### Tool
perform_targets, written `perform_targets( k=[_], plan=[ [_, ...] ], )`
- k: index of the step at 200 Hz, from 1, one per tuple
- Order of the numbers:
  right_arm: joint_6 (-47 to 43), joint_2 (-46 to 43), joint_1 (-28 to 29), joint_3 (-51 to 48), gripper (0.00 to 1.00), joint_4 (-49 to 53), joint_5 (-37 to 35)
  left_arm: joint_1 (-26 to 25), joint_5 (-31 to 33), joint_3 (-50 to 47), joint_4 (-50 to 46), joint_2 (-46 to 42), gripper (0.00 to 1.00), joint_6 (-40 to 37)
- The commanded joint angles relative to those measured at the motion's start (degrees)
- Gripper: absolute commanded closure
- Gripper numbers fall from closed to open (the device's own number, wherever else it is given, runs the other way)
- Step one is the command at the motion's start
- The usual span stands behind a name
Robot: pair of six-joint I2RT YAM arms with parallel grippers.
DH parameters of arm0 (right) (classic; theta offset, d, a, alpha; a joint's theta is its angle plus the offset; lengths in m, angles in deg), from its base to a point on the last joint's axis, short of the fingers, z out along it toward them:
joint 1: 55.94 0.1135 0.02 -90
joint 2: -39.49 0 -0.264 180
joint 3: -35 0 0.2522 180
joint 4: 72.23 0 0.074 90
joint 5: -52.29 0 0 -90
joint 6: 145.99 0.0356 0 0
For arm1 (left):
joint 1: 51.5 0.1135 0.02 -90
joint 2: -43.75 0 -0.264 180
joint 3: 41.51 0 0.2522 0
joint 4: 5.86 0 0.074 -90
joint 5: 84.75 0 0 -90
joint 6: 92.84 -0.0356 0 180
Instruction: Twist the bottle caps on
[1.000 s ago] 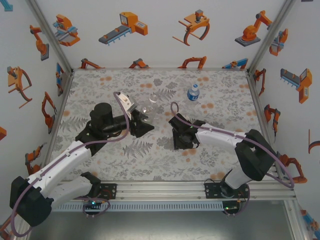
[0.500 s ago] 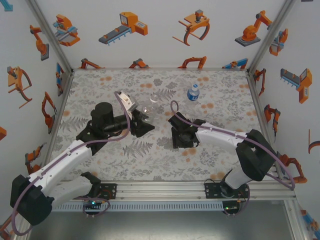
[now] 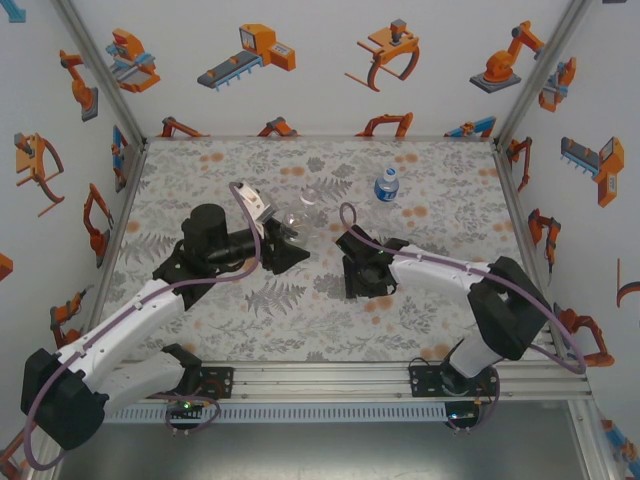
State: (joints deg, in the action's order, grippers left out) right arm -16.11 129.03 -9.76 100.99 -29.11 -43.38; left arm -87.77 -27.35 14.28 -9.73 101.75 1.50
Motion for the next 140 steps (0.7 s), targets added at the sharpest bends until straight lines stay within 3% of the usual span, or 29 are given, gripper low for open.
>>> perform_targets(
  k=[1, 78, 140],
  plan=[
    [-0.5, 0.92, 0.32, 1.12, 0.5, 1.66, -1.33, 0.48, -1.24, 2.0, 2.15, 0.16, 1.0, 0.87],
    [0.02, 2.64, 0.32, 0.46, 0.51, 1.16, -0.46, 0.47, -1.68, 1.93, 2.3, 0.1, 1.0, 1.48],
    [2.07, 1.62, -0.71, -2.04, 0.73, -1.45, 0.92, 0.42, -2.16, 1.83, 3.33, 0.29, 1.0, 2.06]
  ],
)
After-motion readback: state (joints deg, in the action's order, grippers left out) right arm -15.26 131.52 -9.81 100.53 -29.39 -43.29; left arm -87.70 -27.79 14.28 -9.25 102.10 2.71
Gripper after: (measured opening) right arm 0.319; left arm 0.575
